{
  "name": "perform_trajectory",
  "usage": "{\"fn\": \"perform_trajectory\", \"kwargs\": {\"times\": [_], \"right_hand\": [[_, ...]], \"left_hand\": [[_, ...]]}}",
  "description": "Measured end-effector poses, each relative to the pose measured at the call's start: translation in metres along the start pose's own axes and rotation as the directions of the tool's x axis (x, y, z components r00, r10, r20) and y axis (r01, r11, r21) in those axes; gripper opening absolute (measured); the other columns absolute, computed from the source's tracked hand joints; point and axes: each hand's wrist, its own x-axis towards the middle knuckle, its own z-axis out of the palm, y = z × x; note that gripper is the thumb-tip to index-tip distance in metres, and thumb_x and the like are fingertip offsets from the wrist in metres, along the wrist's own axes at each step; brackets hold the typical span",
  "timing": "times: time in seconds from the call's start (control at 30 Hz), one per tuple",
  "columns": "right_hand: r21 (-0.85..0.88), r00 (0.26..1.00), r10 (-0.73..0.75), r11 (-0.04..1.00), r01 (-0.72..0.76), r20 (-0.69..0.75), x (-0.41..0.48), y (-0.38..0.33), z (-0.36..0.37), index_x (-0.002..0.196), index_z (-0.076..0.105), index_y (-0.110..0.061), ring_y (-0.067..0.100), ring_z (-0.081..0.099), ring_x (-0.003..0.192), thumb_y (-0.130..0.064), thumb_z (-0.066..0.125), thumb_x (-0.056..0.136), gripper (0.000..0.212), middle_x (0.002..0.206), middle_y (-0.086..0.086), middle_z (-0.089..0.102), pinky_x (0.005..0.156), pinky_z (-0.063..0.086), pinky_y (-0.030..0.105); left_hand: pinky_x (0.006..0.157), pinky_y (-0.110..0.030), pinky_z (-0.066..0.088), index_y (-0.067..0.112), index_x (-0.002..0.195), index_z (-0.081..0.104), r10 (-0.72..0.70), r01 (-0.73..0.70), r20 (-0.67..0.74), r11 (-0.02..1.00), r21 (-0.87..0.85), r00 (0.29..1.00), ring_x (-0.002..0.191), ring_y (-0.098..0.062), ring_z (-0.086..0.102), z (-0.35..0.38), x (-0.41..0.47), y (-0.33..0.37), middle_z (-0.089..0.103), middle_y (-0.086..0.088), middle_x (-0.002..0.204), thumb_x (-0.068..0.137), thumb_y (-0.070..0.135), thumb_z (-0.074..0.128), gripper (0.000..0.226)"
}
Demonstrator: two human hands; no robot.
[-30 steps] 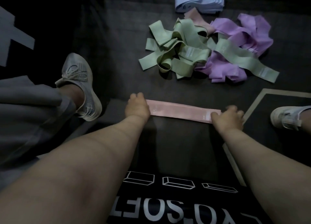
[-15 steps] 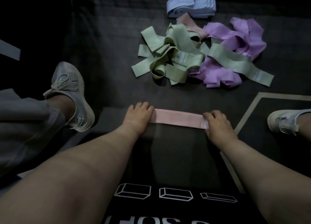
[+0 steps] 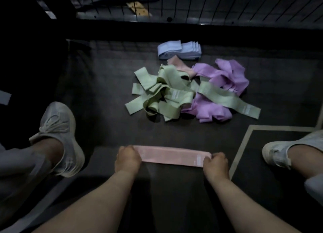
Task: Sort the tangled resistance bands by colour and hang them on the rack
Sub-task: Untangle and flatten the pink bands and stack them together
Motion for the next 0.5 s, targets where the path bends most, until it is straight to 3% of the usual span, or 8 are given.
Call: {"fn": "perform_trajectory", "kwargs": {"times": [0.1, 0.2, 0.3, 0.5], "right_hand": [[0.016, 0.983, -0.108, 0.994, 0.111, -0.146, 0.001, -0.017, -0.012, 0.132, 0.051, -0.007, 0.043, 0.046, 0.125, -0.021, 0.065, 0.089, 0.047, 0.137, 0.022, 0.046, 0.105, 0.039, 0.047], [0.019, 0.917, -0.325, 0.941, 0.339, -0.233, 0.021, -0.061, -0.023, 0.125, 0.057, -0.005, 0.041, 0.044, 0.125, -0.011, 0.063, 0.088, 0.038, 0.135, 0.022, 0.046, 0.105, 0.036, 0.045], [0.098, 0.857, -0.478, 0.86, 0.502, -0.191, 0.046, -0.12, -0.034, 0.121, 0.06, 0.001, 0.04, 0.047, 0.123, -0.002, 0.057, 0.09, 0.031, 0.13, 0.025, 0.05, 0.107, 0.035, 0.039], [0.127, 0.841, -0.54, 0.836, 0.534, 0.021, 0.098, -0.226, -0.042, 0.122, 0.063, -0.008, 0.036, 0.059, 0.117, -0.021, 0.06, 0.091, 0.033, 0.124, 0.021, 0.061, 0.101, 0.046, 0.038]], "left_hand": [[0.101, -0.041, 0.044, 0.014, 0.124, 0.06, 0.007, -0.005, -0.047, 0.999, 0.045, 0.999, 0.119, -0.036, 0.055, -0.011, -0.001, 0.011, 0.052, -0.015, 0.128, 0.096, 0.041, 0.051, 0.039], [0.102, -0.041, 0.041, 0.013, 0.133, 0.056, 0.075, -0.076, -0.143, 0.997, -0.003, 0.987, 0.123, -0.035, 0.052, -0.029, 0.006, 0.043, 0.05, -0.015, 0.134, 0.097, 0.038, 0.053, 0.044], [0.103, -0.04, 0.041, 0.012, 0.13, 0.06, 0.256, -0.276, -0.197, 0.957, -0.085, 0.946, 0.12, -0.036, 0.053, -0.047, 0.018, 0.094, 0.053, -0.016, 0.13, 0.096, 0.031, 0.055, 0.039], [0.103, -0.041, 0.045, 0.014, 0.119, 0.069, 0.544, -0.582, -0.238, 0.801, -0.138, 0.805, 0.116, -0.033, 0.056, -0.068, 0.06, 0.203, 0.06, -0.013, 0.122, 0.093, 0.027, 0.059, 0.031]]}}
